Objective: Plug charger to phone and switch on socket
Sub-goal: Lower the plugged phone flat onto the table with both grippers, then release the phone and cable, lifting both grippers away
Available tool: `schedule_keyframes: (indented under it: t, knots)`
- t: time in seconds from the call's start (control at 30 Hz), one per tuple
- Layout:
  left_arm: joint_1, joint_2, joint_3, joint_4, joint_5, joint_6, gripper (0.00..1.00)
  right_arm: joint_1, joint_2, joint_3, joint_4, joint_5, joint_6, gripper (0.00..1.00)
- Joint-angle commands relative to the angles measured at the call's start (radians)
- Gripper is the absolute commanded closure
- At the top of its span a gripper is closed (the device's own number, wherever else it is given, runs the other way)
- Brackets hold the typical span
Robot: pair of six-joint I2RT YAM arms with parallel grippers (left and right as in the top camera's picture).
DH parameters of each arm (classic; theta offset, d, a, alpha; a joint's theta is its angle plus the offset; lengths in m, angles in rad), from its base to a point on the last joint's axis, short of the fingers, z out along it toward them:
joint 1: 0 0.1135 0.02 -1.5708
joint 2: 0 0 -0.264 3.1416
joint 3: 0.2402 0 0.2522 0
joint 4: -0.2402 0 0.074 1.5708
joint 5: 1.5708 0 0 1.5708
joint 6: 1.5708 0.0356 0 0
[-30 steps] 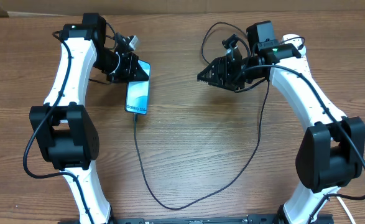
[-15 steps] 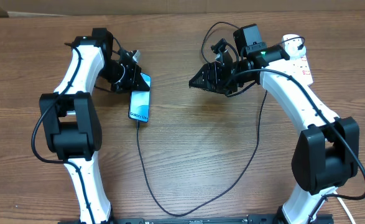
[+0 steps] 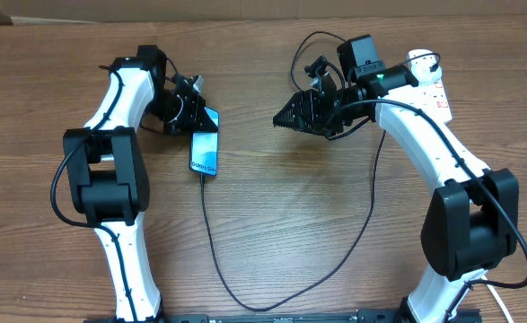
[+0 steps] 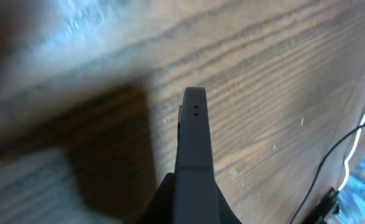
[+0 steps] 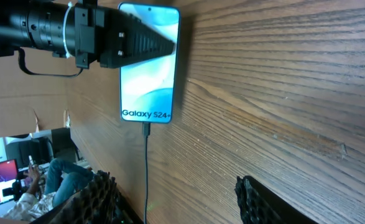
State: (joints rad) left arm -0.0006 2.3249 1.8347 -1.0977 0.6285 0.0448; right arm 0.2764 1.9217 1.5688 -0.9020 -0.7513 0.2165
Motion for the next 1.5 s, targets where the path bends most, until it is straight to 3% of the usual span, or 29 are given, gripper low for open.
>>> schedule_keyframes:
  t: [0.0, 0.63, 1.2, 1.47]
  knots:
    - [0.000, 0.006, -0.014, 0.018, 0.010, -0.055, 0.96, -0.001, 0.003, 0.014, 0.001, 0.003, -0.009, 0.37]
    - [0.000, 0.006, -0.032, 0.049, -0.037, -0.094, 0.96, -0.001, 0.003, 0.014, -0.005, 0.003, -0.009, 0.38]
    - [0.000, 0.006, -0.032, 0.032, -0.064, -0.094, 0.78, -0.001, 0.003, 0.014, -0.005, 0.003, -0.009, 0.37]
    - [0.000, 0.006, -0.032, 0.024, -0.086, -0.094, 0.78, -0.001, 0.003, 0.014, -0.006, 0.003, -0.009, 0.37]
